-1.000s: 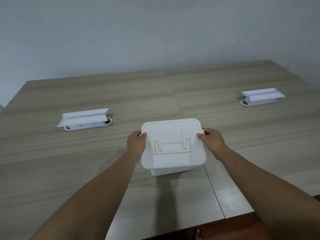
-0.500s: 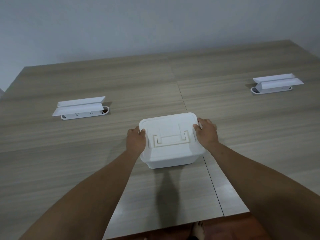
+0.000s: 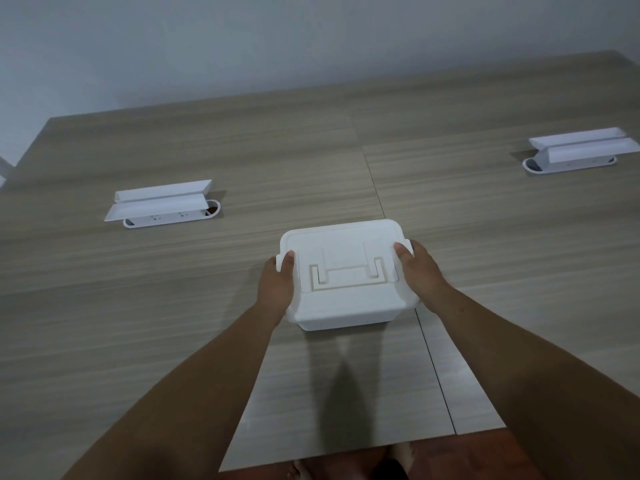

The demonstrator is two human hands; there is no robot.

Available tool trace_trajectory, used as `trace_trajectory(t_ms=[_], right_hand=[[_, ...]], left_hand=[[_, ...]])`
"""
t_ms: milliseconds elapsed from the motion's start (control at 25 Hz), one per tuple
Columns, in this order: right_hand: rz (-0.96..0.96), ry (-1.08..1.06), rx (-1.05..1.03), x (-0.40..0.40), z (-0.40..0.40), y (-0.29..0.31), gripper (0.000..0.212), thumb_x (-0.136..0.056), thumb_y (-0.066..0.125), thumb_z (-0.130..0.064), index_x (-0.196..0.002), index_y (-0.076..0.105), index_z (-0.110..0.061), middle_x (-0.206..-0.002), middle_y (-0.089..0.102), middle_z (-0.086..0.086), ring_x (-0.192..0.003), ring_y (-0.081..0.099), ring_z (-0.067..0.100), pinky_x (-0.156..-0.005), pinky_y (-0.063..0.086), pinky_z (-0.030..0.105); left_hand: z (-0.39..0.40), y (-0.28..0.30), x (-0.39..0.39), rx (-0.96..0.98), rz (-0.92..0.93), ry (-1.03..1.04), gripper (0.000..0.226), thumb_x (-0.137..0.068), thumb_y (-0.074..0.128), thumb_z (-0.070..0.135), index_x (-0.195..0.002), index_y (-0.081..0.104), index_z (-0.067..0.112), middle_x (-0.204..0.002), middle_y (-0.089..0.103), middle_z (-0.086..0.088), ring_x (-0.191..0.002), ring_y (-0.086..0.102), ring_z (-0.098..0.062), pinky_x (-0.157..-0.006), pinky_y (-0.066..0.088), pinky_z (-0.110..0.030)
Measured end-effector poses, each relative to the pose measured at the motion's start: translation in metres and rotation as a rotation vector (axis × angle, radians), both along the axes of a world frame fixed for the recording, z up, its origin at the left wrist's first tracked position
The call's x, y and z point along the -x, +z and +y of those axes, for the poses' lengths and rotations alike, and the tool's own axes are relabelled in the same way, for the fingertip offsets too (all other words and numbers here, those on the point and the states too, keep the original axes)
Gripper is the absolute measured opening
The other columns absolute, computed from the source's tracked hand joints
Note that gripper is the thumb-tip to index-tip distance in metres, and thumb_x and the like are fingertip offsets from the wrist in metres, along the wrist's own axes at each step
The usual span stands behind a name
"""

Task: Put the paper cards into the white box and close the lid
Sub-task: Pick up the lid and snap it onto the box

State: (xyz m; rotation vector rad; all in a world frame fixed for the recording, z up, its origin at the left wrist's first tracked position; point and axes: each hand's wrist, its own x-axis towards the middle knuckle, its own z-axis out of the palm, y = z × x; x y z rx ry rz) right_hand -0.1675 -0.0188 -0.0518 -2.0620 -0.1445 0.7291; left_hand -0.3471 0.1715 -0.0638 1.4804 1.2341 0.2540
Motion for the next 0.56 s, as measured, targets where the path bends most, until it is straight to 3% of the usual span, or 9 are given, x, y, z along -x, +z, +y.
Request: trace_trajectory(t_ms=[160, 360, 440, 560], right_hand=[[0.233, -0.102, -0.128, -0.001, -0.005, 0.002, 0.047, -0.089, 0.056, -0.053, -0.116, 0.062, -0.016, -0.104, 0.069, 0.001, -0.09, 0.065, 0.023, -0.08, 0.051, 0.036], [0.565, -0.172, -0.354, -0.011, -0.015, -0.007, 0.052, -0.076, 0.078, -0.04, -0.115, 0.069, -0.008, -0.112, 0.074, 0.011, -0.103, 0.071, 0.03, -0.092, 0.055, 0.048], [0.631, -0.163, -0.369, -0.014, -0.02, -0.008, 0.052, -0.074, 0.081, -0.037, -0.117, 0.069, -0.009, -0.112, 0.074, 0.011, -0.105, 0.07, 0.03, -0.094, 0.053, 0.052], [0.665, -0.15, -0.34, -0.015, -0.023, -0.006, 0.055, -0.071, 0.083, -0.034, -0.118, 0.069, -0.009, -0.114, 0.074, 0.011, -0.107, 0.07, 0.031, -0.096, 0.051, 0.056]], left_hand=[[0.0, 0.003, 0.002, 0.26, -0.007, 0.113, 0.066, -0.081, 0.053, 0.068, -0.114, 0.065, 0.011, -0.107, 0.07, -0.006, -0.094, 0.067, -0.027, -0.078, 0.051, -0.035], [-0.001, 0.002, 0.002, 0.293, 0.022, 0.152, 0.071, -0.074, 0.058, 0.072, -0.11, 0.066, 0.012, -0.104, 0.071, -0.005, -0.086, 0.067, -0.023, -0.07, 0.052, -0.032], [0.002, -0.001, 0.002, 0.337, -0.005, 0.149, 0.077, -0.066, 0.063, 0.075, -0.113, 0.067, 0.013, -0.106, 0.074, -0.005, -0.093, 0.07, -0.027, -0.082, 0.057, -0.039], [0.011, -0.006, 0.01, 0.584, -0.155, 0.076, 0.075, -0.062, 0.077, 0.065, -0.121, 0.068, 0.019, -0.117, 0.074, -0.007, -0.106, 0.071, -0.03, -0.098, 0.052, -0.053]])
